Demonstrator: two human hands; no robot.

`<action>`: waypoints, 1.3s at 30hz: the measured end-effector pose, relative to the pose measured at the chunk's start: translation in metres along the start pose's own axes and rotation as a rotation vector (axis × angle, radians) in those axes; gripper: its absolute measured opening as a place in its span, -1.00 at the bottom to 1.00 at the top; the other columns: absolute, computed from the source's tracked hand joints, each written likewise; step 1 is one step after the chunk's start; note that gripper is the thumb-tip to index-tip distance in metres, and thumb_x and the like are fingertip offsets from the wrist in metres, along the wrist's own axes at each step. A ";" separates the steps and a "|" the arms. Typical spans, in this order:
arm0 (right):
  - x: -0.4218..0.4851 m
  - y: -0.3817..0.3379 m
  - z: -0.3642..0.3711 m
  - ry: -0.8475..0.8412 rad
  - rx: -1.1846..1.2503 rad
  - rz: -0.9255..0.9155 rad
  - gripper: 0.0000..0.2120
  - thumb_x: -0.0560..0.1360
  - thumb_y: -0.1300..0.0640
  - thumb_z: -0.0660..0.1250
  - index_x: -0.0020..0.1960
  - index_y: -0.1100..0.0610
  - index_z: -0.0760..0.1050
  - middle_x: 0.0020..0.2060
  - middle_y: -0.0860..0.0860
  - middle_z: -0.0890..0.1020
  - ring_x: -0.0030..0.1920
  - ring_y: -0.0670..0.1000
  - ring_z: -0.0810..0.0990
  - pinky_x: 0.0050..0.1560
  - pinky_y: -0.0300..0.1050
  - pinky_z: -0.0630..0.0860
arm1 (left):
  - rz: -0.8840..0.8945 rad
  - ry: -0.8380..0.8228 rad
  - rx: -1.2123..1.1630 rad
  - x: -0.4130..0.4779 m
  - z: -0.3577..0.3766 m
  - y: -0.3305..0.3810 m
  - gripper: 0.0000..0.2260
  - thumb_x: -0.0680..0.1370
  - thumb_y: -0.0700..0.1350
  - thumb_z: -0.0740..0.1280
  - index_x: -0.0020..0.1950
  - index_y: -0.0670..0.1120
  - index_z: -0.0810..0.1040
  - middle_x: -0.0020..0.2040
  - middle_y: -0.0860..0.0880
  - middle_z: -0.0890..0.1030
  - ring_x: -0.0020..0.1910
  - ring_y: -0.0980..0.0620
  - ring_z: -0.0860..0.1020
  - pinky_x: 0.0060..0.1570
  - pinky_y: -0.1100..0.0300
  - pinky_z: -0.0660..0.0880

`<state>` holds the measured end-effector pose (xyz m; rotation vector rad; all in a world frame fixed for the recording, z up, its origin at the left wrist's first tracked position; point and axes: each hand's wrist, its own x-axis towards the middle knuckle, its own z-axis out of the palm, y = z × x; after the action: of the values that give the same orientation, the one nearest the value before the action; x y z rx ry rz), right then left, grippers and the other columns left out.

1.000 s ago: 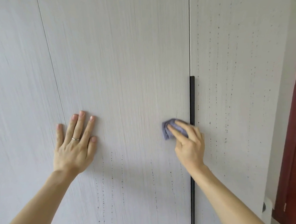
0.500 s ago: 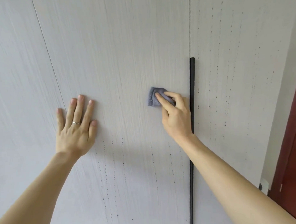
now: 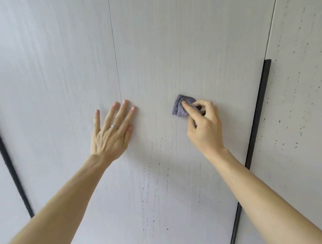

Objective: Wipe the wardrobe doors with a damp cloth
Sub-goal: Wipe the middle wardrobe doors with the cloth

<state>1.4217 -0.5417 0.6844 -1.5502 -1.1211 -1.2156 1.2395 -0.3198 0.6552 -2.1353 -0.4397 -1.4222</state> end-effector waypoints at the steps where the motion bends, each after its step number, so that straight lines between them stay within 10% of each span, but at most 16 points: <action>1: 0.004 -0.002 0.005 0.028 -0.004 -0.013 -0.59 0.50 0.37 0.28 0.27 0.08 0.63 0.09 0.11 0.55 -0.05 0.19 0.50 -0.15 -0.04 0.51 | 0.008 0.020 0.012 -0.001 0.004 0.001 -0.52 0.72 0.00 0.07 0.65 0.04 0.12 0.65 0.03 0.13 0.62 -0.04 0.12 0.56 -0.23 -0.09; 8: -0.094 -0.014 0.039 -0.149 -0.036 -0.346 -0.60 0.55 0.33 0.15 0.21 0.09 0.67 0.06 0.02 0.51 -0.12 0.16 0.52 -0.35 0.00 0.56 | 0.065 0.131 0.018 -0.002 0.028 -0.012 -0.52 0.71 0.00 0.05 0.64 -0.02 0.15 0.63 -0.02 0.18 0.61 -0.07 0.15 0.51 -0.30 0.11; 22: -0.063 -0.037 0.044 -0.094 -0.059 -0.214 -0.56 0.48 0.42 0.26 0.24 0.10 0.65 0.08 0.07 0.53 -0.11 0.15 0.47 -0.09 -0.14 0.48 | -0.071 0.025 -0.221 -0.030 0.008 0.002 -0.41 0.62 -0.11 0.20 0.65 -0.02 0.13 0.65 0.03 0.08 0.63 0.00 0.05 0.56 -0.22 -0.12; 27: -0.102 -0.041 0.043 -0.211 -0.066 -0.202 -0.53 0.45 0.42 0.27 0.22 0.05 0.66 0.09 0.02 0.50 -0.11 0.13 0.46 -0.16 -0.01 0.51 | -0.191 -0.044 -0.225 -0.118 0.006 -0.001 -0.42 0.56 -0.13 0.37 0.57 0.06 0.31 0.54 0.03 0.33 0.50 -0.03 0.32 0.49 -0.22 0.05; 34: 0.008 -0.090 0.066 0.024 0.024 -0.037 -0.59 0.52 0.38 0.28 0.28 0.07 0.62 0.08 0.14 0.51 -0.06 0.15 0.47 0.05 -0.18 0.42 | -0.079 -0.168 -0.142 -0.151 0.010 -0.020 -0.30 0.56 -0.02 0.43 0.63 0.09 0.18 0.64 0.08 0.12 0.56 0.04 0.25 0.46 -0.27 0.19; 39: -0.037 -0.095 0.089 -0.046 0.025 -0.250 -0.55 0.50 0.42 0.23 0.27 0.10 0.63 0.08 0.07 0.47 -0.14 0.17 0.47 -0.07 -0.04 0.50 | -0.050 -0.162 -0.136 -0.161 0.014 -0.025 -0.27 0.56 -0.05 0.45 0.64 0.05 0.15 0.66 0.05 0.09 0.60 0.03 0.16 0.45 -0.31 0.26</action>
<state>1.3454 -0.4385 0.6411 -1.4572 -1.3870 -1.3292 1.1736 -0.2875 0.5087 -2.3751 -0.4715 -1.3453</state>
